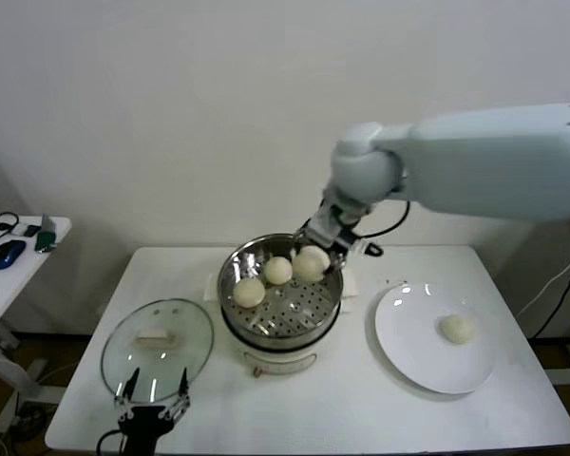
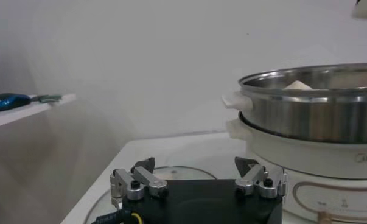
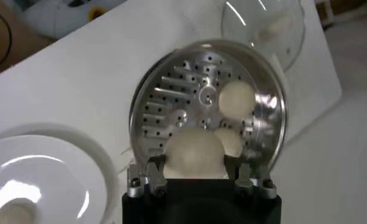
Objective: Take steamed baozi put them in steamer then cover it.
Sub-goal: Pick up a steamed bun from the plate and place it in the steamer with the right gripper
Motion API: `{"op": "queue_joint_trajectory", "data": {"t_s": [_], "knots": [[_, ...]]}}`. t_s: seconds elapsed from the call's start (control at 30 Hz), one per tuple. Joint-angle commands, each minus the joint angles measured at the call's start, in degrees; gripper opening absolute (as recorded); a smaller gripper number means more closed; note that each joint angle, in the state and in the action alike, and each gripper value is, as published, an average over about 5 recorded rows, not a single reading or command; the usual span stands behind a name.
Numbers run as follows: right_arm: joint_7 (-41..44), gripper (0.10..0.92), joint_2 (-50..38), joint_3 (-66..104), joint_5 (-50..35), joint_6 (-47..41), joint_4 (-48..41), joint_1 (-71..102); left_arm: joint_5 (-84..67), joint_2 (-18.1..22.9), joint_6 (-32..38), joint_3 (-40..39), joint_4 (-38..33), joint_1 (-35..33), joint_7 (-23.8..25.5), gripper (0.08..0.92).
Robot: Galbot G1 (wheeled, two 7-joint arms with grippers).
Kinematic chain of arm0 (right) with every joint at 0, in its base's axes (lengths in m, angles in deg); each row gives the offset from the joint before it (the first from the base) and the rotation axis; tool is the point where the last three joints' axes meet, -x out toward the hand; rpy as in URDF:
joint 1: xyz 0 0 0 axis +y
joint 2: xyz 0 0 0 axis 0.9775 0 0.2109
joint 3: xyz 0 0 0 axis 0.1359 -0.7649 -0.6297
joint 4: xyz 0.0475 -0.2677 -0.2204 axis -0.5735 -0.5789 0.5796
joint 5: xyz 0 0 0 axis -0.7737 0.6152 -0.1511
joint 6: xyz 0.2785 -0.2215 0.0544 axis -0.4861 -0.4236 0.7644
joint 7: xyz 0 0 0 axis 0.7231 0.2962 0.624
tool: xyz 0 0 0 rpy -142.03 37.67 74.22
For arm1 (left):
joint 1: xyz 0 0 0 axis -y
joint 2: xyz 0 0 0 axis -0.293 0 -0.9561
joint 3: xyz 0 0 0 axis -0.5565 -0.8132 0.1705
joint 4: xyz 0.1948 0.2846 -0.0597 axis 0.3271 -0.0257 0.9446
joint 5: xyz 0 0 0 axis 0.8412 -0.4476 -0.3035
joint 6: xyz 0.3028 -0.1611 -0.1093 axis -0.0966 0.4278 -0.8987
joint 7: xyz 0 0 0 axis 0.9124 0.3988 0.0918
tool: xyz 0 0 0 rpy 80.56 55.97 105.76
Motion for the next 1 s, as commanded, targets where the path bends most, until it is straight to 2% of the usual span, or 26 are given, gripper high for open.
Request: {"op": "queue_joint_trajectory", "data": {"t_s": [0.03,0.43,0.87,1.0], "knots": [[-4.21,0.662,10.69,1.11,14.75,1.41,0.27,10.55,-0.14,-0.20,0.01,0.20,-0.06,-0.08,-0.03,0.823],[-5.11,0.662,10.79,-1.06,19.64,2.09,-3.69,15.26,-0.51,-0.27,-0.15,0.53,0.38,0.24,-0.07,0.823],[-4.42,0.662,10.78,-1.20,17.35,2.99,-4.10,15.19,-0.14,-0.12,-0.19,0.17,0.48,0.11,-0.02,0.823],[-3.38,0.719,10.53,-1.26,17.92,4.45,-4.18,14.23,0.01,-0.07,-0.17,0.02,0.43,0.01,-0.01,0.823]]}}
